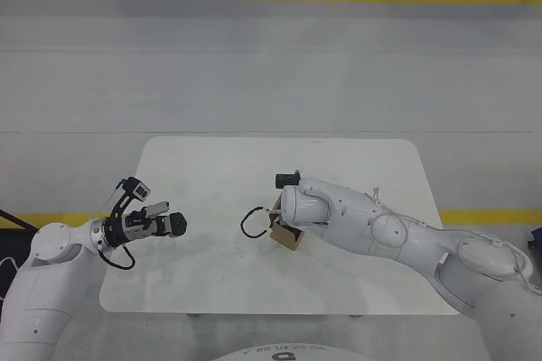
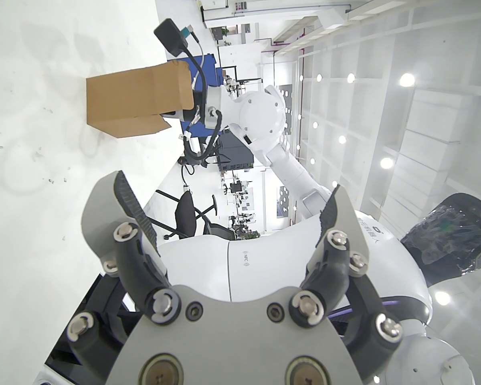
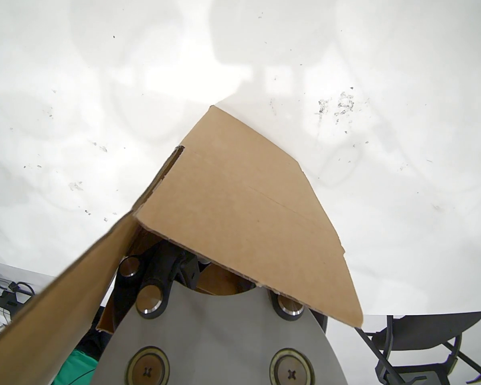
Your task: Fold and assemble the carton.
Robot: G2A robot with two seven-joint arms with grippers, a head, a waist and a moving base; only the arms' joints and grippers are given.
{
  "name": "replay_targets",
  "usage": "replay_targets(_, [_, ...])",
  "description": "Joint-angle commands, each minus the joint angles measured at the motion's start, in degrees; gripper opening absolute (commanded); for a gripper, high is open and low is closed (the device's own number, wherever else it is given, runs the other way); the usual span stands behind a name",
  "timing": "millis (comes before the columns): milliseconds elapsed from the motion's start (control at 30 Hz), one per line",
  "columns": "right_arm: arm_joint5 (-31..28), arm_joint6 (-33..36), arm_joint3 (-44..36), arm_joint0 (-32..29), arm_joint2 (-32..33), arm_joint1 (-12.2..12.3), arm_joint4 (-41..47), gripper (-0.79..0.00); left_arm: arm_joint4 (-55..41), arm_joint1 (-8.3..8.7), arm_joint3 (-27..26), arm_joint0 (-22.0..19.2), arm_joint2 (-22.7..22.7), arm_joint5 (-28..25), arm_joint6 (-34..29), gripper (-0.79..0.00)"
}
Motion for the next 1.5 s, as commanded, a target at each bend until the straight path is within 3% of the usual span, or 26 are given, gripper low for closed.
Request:
replay_targets(0, [0.0,0.0,0.0,0.0,0.0,0.0,0.0,-0.785,0.0,0.0,0.0,0.0,0.0,0.0,0.0,0.0])
replay_targets(333, [1.3,-4.8,-1.4,-2.4,0.0,-0.3,-3.1,-0.785,0.0,0.0,0.0,0.0,0.0,0.0,0.0,0.0])
replay_targets(500, [1.3,-1.8,-0.9,-2.9,0.0,-1.1,-7.6,-0.785,0.0,0.0,0.0,0.0,0.0,0.0,0.0,0.0])
replay_targets(900, [-1.4,1.3,5.1,-2.7,0.0,-4.3,-9.0,-0.785,0.0,0.0,0.0,0.0,0.0,0.0,0.0,0.0])
replay_targets(1467, [-2.4,2.4,8.9,-2.4,0.0,-5.8,-7.8,-0.785,0.0,0.0,0.0,0.0,0.0,0.0,0.0,0.0])
